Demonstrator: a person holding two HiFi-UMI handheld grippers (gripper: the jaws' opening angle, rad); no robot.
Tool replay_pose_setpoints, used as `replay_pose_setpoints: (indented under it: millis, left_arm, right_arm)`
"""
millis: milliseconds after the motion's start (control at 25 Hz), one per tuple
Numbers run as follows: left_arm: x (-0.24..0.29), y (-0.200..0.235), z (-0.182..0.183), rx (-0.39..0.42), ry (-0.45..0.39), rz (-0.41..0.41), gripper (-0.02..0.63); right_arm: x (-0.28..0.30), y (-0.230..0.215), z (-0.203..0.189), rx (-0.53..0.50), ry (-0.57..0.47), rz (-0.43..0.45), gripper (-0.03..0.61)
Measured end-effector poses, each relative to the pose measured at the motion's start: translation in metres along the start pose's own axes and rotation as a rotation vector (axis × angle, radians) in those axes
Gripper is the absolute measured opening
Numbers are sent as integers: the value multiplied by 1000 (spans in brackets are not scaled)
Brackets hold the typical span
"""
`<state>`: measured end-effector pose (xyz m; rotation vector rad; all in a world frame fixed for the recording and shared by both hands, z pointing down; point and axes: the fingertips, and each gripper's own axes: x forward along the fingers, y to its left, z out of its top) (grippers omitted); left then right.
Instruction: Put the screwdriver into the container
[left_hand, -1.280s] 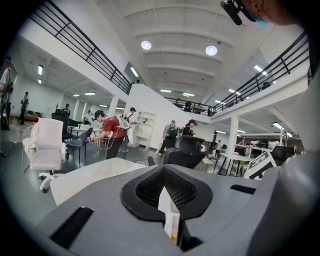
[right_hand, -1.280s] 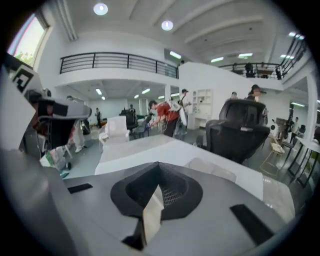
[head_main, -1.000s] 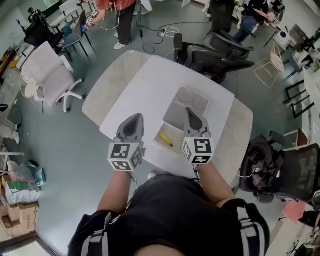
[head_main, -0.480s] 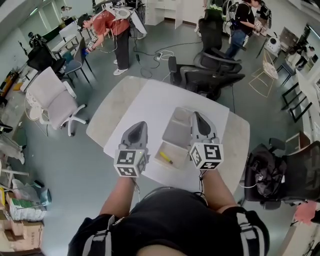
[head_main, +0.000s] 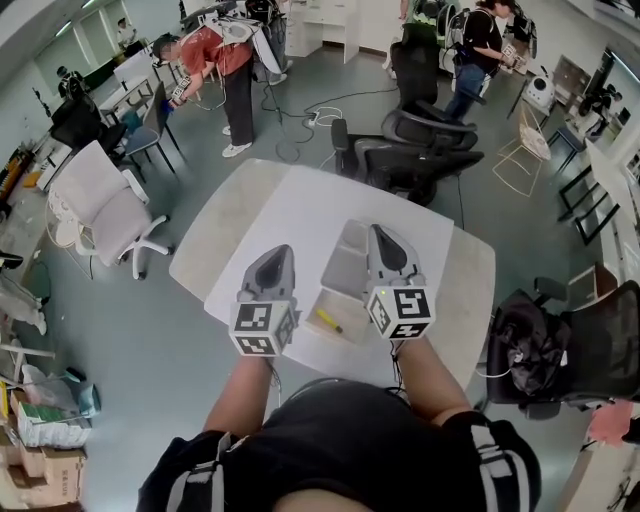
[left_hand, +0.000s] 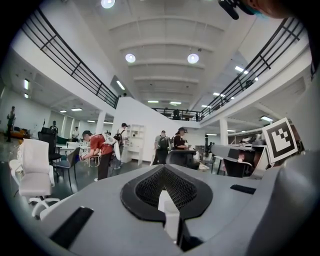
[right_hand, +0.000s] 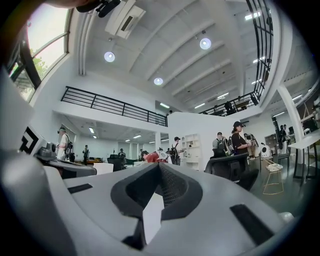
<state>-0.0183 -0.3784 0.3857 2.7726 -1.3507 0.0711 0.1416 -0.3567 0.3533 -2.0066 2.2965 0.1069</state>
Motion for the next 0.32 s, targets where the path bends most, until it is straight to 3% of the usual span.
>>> replay_pose_setpoints:
  millis: [320]
  left_arm:
    - [-5, -1, -4, 9, 18, 8, 12]
  right_arm:
    - [-1, 10, -10, -1, 20, 15, 12]
